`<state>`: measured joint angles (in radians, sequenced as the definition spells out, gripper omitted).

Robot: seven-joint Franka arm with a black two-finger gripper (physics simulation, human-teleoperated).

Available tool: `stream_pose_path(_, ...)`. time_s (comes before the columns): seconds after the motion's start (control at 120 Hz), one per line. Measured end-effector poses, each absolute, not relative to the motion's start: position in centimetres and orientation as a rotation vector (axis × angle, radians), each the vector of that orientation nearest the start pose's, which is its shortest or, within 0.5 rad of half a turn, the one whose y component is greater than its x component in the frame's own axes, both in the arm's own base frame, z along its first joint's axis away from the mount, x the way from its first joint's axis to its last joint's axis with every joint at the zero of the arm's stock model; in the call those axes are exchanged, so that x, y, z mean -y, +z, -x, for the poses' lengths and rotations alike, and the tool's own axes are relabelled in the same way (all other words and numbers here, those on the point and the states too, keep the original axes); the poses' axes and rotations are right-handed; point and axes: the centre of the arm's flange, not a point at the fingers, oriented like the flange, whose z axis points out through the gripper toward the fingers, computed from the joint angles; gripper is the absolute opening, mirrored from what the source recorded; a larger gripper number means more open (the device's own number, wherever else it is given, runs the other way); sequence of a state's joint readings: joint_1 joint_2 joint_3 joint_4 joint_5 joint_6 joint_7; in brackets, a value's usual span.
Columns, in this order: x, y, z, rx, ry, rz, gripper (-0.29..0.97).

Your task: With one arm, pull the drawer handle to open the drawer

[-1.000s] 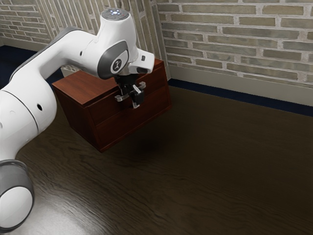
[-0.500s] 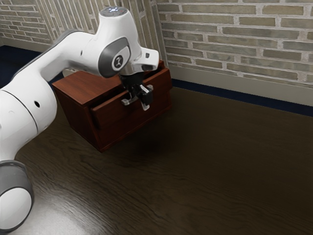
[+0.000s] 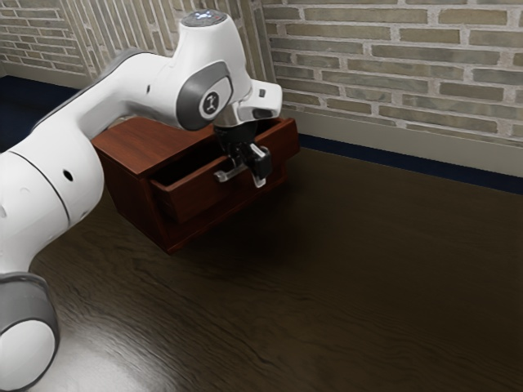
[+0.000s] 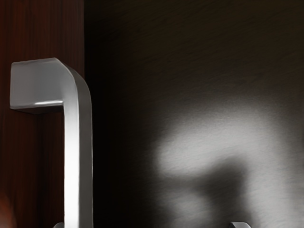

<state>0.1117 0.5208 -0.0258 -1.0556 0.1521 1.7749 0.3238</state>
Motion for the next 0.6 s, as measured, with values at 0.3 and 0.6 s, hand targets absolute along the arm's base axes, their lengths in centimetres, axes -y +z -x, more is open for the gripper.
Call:
stream_pose_path(0.3, -5.5, 56.2, -71.6, -0.388, -0.246, 2.93, 0.38)
stream_pose_path(0.6, -3.2, 56.0, -71.3, -0.398, -0.223, 2.916, 0.39)
